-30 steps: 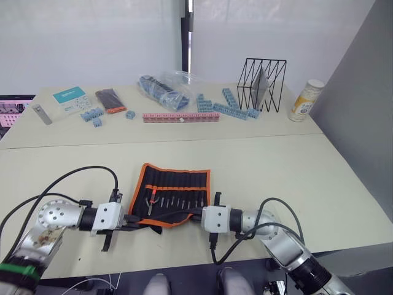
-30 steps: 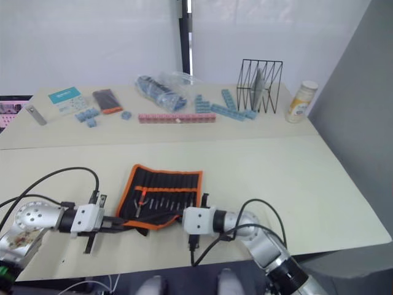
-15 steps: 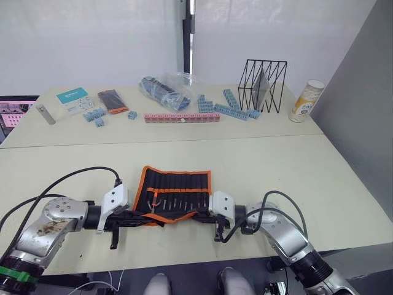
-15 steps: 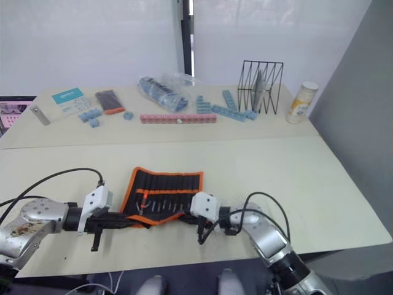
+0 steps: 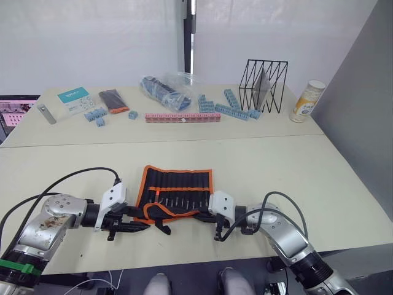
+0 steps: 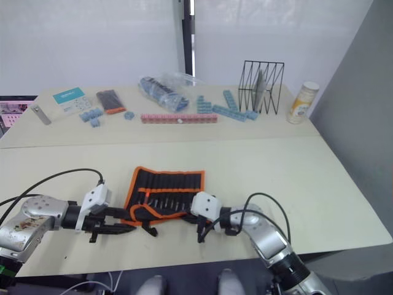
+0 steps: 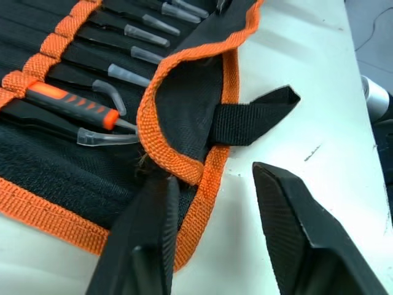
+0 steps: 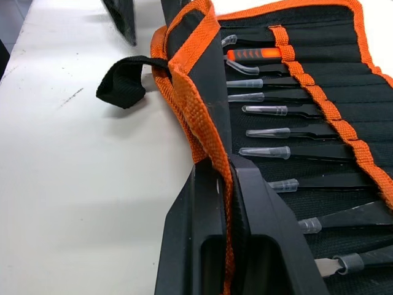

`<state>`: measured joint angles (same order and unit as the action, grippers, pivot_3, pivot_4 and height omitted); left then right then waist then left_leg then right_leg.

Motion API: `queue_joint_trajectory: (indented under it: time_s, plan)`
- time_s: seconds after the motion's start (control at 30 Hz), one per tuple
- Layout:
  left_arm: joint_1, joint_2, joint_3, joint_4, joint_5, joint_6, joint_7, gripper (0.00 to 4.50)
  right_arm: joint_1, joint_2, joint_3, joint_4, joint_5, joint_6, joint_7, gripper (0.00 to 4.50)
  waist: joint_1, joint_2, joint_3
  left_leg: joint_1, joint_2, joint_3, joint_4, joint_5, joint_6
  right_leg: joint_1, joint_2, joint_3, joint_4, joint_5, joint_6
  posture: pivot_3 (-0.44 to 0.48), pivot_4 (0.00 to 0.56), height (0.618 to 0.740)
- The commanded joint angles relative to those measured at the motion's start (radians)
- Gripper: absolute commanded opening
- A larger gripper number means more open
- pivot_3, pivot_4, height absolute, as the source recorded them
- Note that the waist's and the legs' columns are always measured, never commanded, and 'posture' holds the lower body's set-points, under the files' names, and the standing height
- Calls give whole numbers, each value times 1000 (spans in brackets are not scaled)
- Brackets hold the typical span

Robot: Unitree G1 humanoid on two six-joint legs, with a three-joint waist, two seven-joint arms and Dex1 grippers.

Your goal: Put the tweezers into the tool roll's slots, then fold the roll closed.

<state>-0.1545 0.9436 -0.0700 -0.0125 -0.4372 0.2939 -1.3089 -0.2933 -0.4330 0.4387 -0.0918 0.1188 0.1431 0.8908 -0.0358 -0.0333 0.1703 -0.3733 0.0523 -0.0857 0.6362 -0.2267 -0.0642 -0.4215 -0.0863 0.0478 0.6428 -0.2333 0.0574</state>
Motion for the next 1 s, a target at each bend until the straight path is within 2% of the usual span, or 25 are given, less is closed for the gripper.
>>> queue_joint_trajectory:
  time_s: [0.03, 0.13, 0.3, 0.57, 0.6, 0.63, 0.77, 0.87, 1.0]
  plan:
    - [-38, -16, 47, -21, -48, 49, -6, 1845, 10, -17, -27, -23, -11, 12, -3, 0, 1, 0, 0, 0, 0, 0, 0, 0, 0, 0, 0, 0, 0, 0, 0, 0, 150, 737]
    - [-72, -34, 60, -15, -72, 93, -1, 1845, 12, -19, -25, -29, -11, 15, -3, 0, 1, 0, 0, 0, 0, 0, 0, 0, 0, 0, 0, 0, 0, 0, 0, 0, 150, 737]
    - [-93, -44, 53, 17, -32, 76, -2, 1845, 15, -15, -21, -41, -12, 27, -6, 0, -4, 0, 0, 0, 0, 0, 0, 0, 0, 0, 0, 0, 0, 0, 0, 0, 150, 737]
    - [-75, -42, 129, -46, -112, 125, -23, 1845, 26, -20, -28, -56, -19, 49, -10, 0, -2, 0, 0, -1, 0, 0, 0, 0, 0, 0, 0, 0, -1, 0, 0, 0, 150, 737]
    - [-71, -45, 136, -51, -120, 128, -26, 1427, 29, -21, -28, -61, -18, 53, -9, 0, -2, 0, 0, -1, 0, 0, 0, 0, 0, 0, 0, 0, -1, 0, 0, 0, 150, 737]
    - [-64, -43, 141, -55, -126, 131, -35, 1275, 33, -22, -27, -65, -18, 57, -8, 0, -2, 0, 0, -1, 0, 0, 0, 0, 0, 0, 0, 0, -1, 0, 0, 0, 150, 737]
    - [-26, -36, 155, -82, -136, 123, -63, 50, 45, -30, -20, -80, -22, 71, 3, 0, -3, 0, 0, -1, 0, 0, -1, 0, 0, 0, 0, 0, -1, 0, 0, 0, 150, 737]
    - [-28, -52, 121, -70, -87, 70, -63, 50, 46, -28, -18, -88, -23, 80, 3, 0, 0, 0, 0, -1, 0, 0, -1, 0, 0, 0, 0, 0, -1, 0, 0, 0, 150, 737]
    - [-79, -124, 69, -9, -9, -5, -14, 50, 41, -26, -20, -103, -16, 104, 5, 0, 5, 0, 0, -1, 0, 0, 0, 0, 0, 0, 0, 1, -2, 0, 0, 0, 150, 737]
